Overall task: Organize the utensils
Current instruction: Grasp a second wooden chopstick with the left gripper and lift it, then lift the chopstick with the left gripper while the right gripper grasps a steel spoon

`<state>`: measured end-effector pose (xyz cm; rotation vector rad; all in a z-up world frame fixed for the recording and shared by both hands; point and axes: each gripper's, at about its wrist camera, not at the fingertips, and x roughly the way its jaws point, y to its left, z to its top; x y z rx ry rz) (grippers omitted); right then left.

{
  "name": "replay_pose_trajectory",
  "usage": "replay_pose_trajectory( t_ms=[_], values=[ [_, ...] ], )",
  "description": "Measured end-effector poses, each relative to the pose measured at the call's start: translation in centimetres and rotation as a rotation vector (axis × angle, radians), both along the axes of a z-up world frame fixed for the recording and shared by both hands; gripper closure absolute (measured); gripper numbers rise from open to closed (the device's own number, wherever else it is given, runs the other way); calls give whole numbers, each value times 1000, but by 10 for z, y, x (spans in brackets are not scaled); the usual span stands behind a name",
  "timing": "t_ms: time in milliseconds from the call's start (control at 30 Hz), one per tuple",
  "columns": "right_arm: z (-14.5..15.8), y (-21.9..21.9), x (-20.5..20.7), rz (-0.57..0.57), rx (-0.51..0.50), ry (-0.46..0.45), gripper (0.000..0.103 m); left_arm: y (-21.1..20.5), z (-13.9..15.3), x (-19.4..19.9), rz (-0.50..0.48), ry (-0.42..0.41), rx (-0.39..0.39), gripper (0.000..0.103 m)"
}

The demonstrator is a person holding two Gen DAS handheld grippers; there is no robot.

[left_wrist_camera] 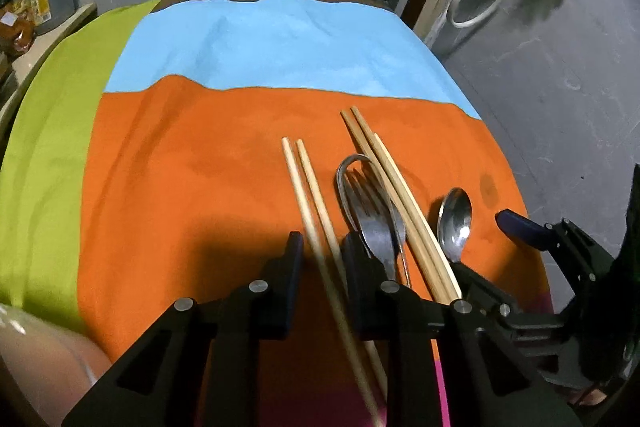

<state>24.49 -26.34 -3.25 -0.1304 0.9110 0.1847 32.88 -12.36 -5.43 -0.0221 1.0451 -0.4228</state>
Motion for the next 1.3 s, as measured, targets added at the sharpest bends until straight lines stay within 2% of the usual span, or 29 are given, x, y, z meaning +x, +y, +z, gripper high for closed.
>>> replay_pose_trajectory(
  t_ms=[133,233,333,533,700,867,1000,1300],
  values=[
    [0,3,1,13,-8,-2,34,0,1,-1,-9,-13,19,92],
    [-1,6,5,30,-9,-3,40,4,1,-3,1,7,-11,99],
    [-1,10,9,50,-11,-1,45,7,0,-8,-1,3,-16,99],
    [-3,12,22,82,14,31,45,1,1,-15,-17,-6,18,99],
    [-3,14,18,99,13,28,45,9,3,-20,-6,31,-46,99],
    [-4,13,19,99,22,28,44,21,9,-32,34,-27,-59,100],
    [-4,12,19,99,23,28,45,27,8,-35,64,-26,-75,100],
    [-3,15,17,100,6,25,45,19,3,-34,67,-31,30,100]
  ],
)
